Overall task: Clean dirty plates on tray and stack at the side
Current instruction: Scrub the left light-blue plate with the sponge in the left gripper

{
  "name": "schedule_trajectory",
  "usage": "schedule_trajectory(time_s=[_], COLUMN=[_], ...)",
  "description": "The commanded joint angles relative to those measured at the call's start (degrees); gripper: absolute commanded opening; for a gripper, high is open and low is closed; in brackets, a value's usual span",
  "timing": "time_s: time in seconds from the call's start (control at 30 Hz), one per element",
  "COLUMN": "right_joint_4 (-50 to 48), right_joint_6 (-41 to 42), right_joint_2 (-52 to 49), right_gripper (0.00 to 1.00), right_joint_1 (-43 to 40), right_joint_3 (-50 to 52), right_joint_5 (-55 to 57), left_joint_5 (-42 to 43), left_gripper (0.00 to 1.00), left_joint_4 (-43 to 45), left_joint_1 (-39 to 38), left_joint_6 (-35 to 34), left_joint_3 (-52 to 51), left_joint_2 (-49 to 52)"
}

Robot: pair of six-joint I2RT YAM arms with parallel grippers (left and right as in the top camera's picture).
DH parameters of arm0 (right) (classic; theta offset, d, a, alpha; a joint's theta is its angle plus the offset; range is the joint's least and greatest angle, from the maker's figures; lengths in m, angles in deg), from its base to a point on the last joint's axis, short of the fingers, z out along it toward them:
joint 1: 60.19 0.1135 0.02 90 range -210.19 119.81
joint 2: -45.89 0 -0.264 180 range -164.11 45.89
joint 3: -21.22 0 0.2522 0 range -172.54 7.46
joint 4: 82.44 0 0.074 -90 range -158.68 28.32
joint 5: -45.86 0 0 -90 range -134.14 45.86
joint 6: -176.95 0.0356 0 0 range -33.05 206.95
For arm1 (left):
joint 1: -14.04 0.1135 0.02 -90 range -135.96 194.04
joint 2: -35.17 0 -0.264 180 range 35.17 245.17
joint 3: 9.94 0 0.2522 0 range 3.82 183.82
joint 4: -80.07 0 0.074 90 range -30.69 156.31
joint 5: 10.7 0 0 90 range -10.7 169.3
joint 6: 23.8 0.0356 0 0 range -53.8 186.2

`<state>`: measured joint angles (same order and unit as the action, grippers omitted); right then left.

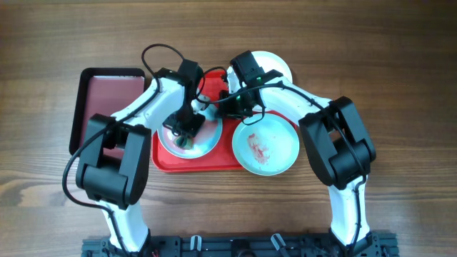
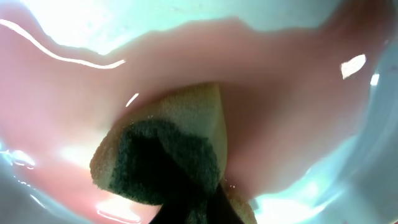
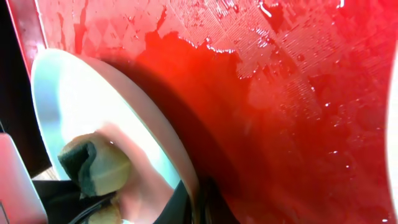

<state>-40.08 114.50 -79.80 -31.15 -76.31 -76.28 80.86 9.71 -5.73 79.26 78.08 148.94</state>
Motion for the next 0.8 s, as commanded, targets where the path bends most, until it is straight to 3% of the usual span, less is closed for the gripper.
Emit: schedule_trajectory(time_s=[0.0, 0.1, 0.37, 0.5, 0.67, 0.77], right_joint_4=[-0.7, -0.7, -0.3, 0.0, -0.3, -0.6], right_joint_6=[2.9, 3.1, 3.1, 3.8, 7.2, 8.2], right_joint_2=[-2.4, -2.4, -2.4, -2.4, -2.4, -2.4], right_gripper=[0.04, 0.04, 0.04, 0.04, 0.04, 0.04], right_joint_1=[-0.3, -0.3, -0.3, 0.0, 2.4, 2.6], right_joint_3=[1.0, 1.0, 1.0, 1.0, 1.0, 1.0], right_joint_5=[1.6, 1.6, 1.6, 1.6, 4.1, 4.5], left_joint_5=[11.1, 11.1, 11.4, 4.7, 5.5, 9.5], left_gripper=[0.04, 0.04, 0.04, 0.04, 0.04, 0.04], left_joint_4=[2.5, 9.3, 24.1, 25.6, 26.2, 26.8], left_joint_1=[-2.8, -2.7, -2.0, 1.3, 6.0, 5.8], left_joint_6=[-1.1, -12.3, -31.5, -42.3, -56.2, -68.4], left_joint_3=[-4.3, -4.3, -4.3, -3.8, -1.0, -0.8], left_joint_2=[4.9, 4.9, 4.9, 4.8, 4.8, 4.8])
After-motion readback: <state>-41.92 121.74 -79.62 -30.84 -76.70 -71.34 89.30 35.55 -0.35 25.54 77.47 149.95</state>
